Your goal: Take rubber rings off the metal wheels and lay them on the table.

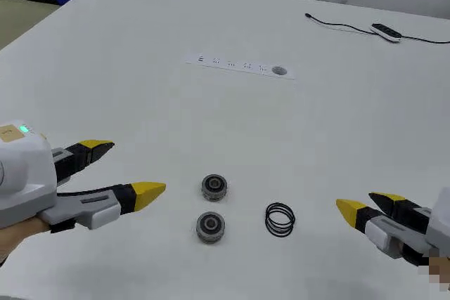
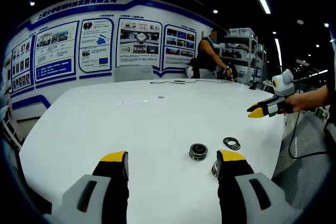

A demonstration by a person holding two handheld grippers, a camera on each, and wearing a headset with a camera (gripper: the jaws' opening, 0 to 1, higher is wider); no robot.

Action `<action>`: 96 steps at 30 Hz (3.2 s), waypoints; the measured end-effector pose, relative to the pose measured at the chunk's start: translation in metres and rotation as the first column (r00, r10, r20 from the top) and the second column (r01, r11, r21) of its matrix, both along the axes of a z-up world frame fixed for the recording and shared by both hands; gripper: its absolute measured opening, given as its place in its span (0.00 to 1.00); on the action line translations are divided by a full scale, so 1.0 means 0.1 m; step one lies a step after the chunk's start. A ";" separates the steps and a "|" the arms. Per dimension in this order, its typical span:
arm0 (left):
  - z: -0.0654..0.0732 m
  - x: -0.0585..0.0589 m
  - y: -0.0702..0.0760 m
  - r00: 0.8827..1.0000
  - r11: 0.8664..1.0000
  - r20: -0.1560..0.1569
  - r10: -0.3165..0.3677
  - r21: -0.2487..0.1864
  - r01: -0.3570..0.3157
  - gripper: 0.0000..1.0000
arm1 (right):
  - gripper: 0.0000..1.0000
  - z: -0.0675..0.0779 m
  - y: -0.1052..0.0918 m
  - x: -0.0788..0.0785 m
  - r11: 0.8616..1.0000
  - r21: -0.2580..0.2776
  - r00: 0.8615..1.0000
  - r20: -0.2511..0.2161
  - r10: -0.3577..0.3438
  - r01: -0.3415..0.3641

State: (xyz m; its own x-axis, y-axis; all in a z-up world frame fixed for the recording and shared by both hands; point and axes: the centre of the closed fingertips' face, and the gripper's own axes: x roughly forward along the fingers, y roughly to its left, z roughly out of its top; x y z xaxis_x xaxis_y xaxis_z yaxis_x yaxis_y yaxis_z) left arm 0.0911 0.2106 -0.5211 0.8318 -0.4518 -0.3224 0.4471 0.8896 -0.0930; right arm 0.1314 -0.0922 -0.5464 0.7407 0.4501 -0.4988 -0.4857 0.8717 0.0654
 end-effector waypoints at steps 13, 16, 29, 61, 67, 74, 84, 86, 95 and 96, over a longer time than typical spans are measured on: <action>-0.10 -0.06 0.05 0.999 0.999 -0.026 0.034 -0.018 -0.035 0.74 | 0.48 -0.11 -0.07 0.01 1.000 -0.029 1.000 -0.022 -0.002 0.001; -0.11 -0.06 0.05 0.999 0.999 -0.026 0.039 -0.019 -0.039 0.75 | 0.49 -0.11 -0.08 0.01 0.999 -0.045 1.000 -0.020 0.004 -0.005; -0.14 -0.06 0.04 0.998 0.998 -0.037 0.045 -0.035 -0.046 0.74 | 0.50 -0.15 -0.15 0.04 0.998 -0.058 0.999 -0.037 -0.001 -0.001; -0.15 -0.08 0.07 0.997 0.997 -0.049 0.051 -0.047 -0.054 0.71 | 0.52 -0.06 -0.06 0.11 1.000 -0.012 1.000 -0.021 0.023 -0.023; -0.16 -0.07 0.08 0.997 0.997 -0.050 0.051 -0.048 -0.054 0.71 | 0.52 -0.04 -0.04 0.13 0.999 -0.017 0.999 -0.018 0.030 -0.030; -0.19 -0.08 0.07 0.997 0.997 -0.059 0.046 -0.051 -0.049 0.71 | 0.52 -0.04 0.00 0.13 0.999 -0.024 0.999 -0.013 0.047 -0.047; -0.19 -0.06 0.06 0.997 0.998 -0.061 0.042 -0.048 -0.045 0.71 | 0.52 -0.08 0.00 0.11 0.999 -0.016 0.999 -0.029 0.044 -0.045; -0.19 -0.06 0.06 0.997 0.998 -0.060 0.042 -0.049 -0.045 0.71 | 0.52 -0.09 0.00 0.11 0.999 -0.014 0.999 -0.031 0.043 -0.043; -0.19 -0.07 0.05 0.998 0.998 -0.056 0.041 -0.051 -0.044 0.71 | 0.52 -0.09 0.04 0.08 0.999 -0.009 0.998 -0.038 0.048 -0.048; -0.19 -0.08 0.05 0.998 0.998 -0.056 0.041 -0.052 -0.044 0.71 | 0.52 -0.10 0.05 0.08 0.999 -0.010 0.998 -0.039 0.049 -0.050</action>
